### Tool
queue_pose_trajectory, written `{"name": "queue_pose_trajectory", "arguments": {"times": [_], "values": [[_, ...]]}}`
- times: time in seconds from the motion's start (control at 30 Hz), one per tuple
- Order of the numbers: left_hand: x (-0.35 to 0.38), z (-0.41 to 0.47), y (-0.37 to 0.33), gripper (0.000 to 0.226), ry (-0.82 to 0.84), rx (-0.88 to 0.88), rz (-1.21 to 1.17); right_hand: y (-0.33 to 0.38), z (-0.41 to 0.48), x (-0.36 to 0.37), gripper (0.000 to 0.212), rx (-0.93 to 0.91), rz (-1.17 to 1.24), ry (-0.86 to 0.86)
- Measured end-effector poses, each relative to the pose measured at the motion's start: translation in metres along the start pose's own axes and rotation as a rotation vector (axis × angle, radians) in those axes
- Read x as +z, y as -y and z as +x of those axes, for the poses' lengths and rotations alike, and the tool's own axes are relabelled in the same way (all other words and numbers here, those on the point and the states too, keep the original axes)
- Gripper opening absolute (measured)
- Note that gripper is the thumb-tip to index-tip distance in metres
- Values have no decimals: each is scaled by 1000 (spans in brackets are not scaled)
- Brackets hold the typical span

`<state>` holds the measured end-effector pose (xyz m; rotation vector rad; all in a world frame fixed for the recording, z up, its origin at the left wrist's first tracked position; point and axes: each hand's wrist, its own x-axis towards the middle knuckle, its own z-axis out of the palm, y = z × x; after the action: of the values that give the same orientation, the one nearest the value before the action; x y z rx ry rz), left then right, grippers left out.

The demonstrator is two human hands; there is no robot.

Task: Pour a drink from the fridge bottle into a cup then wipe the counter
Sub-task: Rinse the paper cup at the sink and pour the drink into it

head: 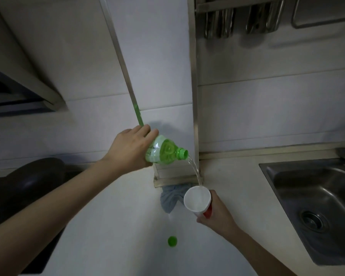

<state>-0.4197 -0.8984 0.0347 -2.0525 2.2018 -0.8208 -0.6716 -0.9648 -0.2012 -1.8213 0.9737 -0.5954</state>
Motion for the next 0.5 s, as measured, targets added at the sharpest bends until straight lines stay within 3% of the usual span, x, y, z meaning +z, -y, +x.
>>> {"name": "queue_pose_trajectory", "arguments": {"times": [0.5], "values": [[-6,-11,14,65,20,-35,34,3,10,21,70,-56,60,-11]]}}
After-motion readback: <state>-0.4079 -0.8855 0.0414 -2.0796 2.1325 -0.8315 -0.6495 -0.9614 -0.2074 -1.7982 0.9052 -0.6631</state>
